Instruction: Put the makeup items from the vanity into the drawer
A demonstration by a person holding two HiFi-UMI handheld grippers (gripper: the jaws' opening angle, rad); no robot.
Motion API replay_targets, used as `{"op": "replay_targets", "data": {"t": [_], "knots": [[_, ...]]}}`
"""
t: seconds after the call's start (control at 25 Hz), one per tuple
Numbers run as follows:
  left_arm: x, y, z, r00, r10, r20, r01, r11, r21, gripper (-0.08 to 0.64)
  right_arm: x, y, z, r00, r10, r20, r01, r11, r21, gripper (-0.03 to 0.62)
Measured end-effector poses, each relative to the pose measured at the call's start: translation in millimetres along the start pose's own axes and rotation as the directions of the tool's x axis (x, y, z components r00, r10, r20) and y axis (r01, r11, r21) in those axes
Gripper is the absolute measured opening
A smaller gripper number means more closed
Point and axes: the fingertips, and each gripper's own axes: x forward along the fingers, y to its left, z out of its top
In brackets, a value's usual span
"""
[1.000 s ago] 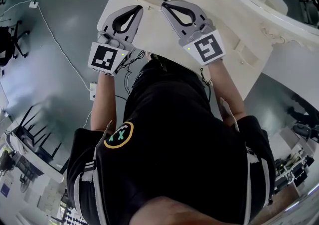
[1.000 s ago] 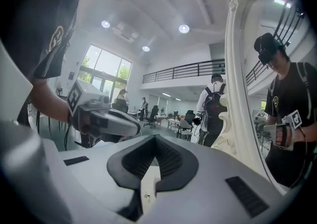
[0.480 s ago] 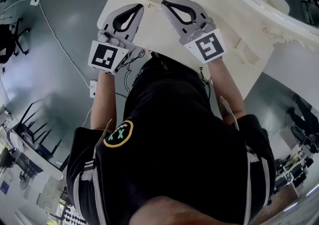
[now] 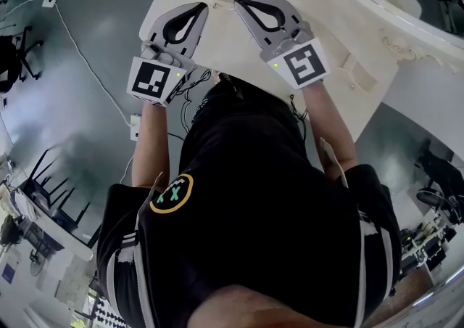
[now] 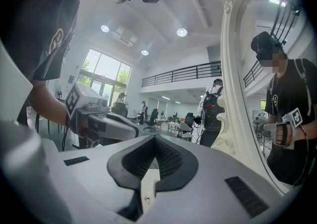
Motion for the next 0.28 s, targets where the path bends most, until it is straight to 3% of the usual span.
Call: {"op": "replay_targets", "data": {"t": [0.28], "knots": [[5.7, 5.7, -9.1, 0.999, 0.017, -0.027, -0.017, 1.000, -0.006, 0.020, 3.5, -6.1, -7.0, 1.000, 0.000, 0.004, 0.000, 1.000, -0.004, 0.020]]}}
